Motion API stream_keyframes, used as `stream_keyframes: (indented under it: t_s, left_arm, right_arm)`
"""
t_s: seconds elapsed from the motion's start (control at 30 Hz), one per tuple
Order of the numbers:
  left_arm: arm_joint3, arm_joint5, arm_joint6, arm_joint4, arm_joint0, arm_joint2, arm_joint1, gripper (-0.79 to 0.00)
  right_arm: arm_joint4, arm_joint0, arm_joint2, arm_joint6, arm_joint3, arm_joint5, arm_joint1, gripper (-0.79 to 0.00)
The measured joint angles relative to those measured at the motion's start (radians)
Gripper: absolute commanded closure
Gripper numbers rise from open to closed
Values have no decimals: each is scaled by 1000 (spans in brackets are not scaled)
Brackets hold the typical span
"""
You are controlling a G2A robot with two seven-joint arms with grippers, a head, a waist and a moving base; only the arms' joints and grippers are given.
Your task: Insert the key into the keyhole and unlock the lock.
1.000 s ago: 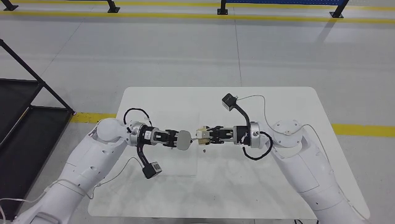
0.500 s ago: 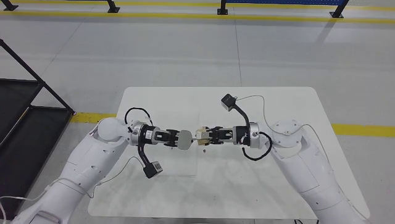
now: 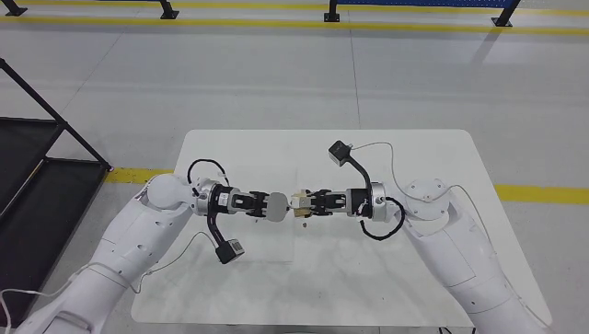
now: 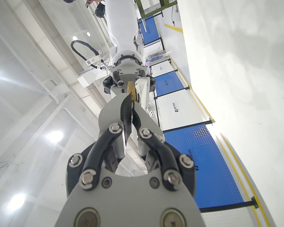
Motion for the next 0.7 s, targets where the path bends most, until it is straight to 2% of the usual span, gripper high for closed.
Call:
stream_keyframes:
  t_s: [0.57,0.6,0.63,0.7]
  left_arm:
    - [6,10,-10,-4,-8,21,-3,0]
    - [8,11,-12,-5,-8,21,-3,-314]
    - [10,12,-13,-5,-8,21,-3,-779]
    - [14,13,-15,-9,-9,21,-3,-785]
  right_arm:
    - [10,2,-7,-6,0,-6,5,0]
    - [11,2,-7,-7,0,-5,6,0]
    - [12,2,-7,-7,0,-5,6,0]
    - [15,2,-7,-7,0,-7,7,0]
